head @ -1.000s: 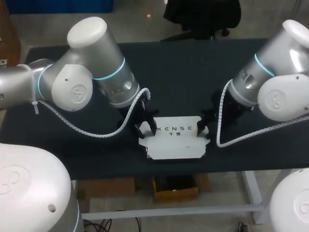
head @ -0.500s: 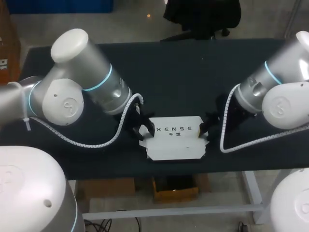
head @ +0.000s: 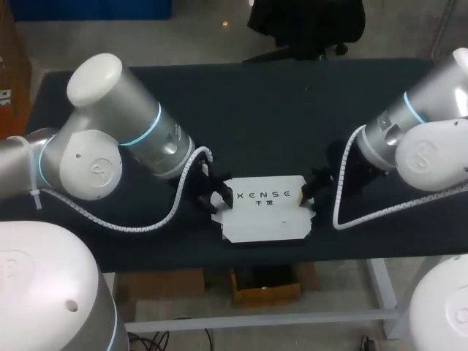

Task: Assemble the packaging by folding the flat box into shape, placing the metal phone stand inside, and closing the box properly

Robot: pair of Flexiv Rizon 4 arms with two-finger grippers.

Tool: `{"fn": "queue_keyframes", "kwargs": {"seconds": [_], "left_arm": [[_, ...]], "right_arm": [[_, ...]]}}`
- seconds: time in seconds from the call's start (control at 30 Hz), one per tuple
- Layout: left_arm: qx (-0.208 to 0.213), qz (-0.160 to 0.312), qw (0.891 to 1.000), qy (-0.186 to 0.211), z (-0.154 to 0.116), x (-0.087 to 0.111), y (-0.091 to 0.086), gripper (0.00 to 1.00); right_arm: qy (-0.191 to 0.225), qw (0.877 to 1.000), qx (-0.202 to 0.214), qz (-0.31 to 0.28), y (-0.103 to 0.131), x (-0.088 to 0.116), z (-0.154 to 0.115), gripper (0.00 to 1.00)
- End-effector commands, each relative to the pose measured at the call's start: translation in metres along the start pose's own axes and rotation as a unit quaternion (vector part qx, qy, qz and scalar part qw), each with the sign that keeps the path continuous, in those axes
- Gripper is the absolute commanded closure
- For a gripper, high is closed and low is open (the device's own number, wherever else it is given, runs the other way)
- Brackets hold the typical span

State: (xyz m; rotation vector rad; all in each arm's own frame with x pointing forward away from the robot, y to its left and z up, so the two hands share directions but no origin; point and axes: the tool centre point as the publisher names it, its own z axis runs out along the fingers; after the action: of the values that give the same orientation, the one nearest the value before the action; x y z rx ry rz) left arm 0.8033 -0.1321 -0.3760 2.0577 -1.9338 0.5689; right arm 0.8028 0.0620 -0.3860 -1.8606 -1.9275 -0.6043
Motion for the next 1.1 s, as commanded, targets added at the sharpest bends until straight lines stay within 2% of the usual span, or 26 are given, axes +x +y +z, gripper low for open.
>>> {"fn": "queue_keyframes", "kwargs": {"seconds": [0.03, 0.43, 0.83, 1.1], "left_arm": [[0.003, 0.004, 1.0, 0.004, 0.0051, 0.0003, 0.0017, 0.53], [0.011, 0.028, 0.999, 0.034, 0.0069, -0.0066, 0.0054, 0.51], [-0.009, 0.048, 0.996, 0.072, 0.0113, -0.0055, 0.0028, 0.52], [-0.032, 0.044, 0.995, 0.089, 0.0123, 0.0011, -0.0007, 0.53]], "right_arm": [[0.006, 1.0, 0.005, -0.004, 0.003, 0.0019, 0.0003, 0.58], [0.015, 1.0, 0.004, -0.011, 0.0019, 0.0023, 0.0037, 0.57], [0.02, 1.0, 0.005, -0.011, 0.003, 0.0009, 0.0057, 0.58], [0.028, 0.999, 0.003, -0.014, 0.0034, 0.0011, 0.0065, 0.58]]}}
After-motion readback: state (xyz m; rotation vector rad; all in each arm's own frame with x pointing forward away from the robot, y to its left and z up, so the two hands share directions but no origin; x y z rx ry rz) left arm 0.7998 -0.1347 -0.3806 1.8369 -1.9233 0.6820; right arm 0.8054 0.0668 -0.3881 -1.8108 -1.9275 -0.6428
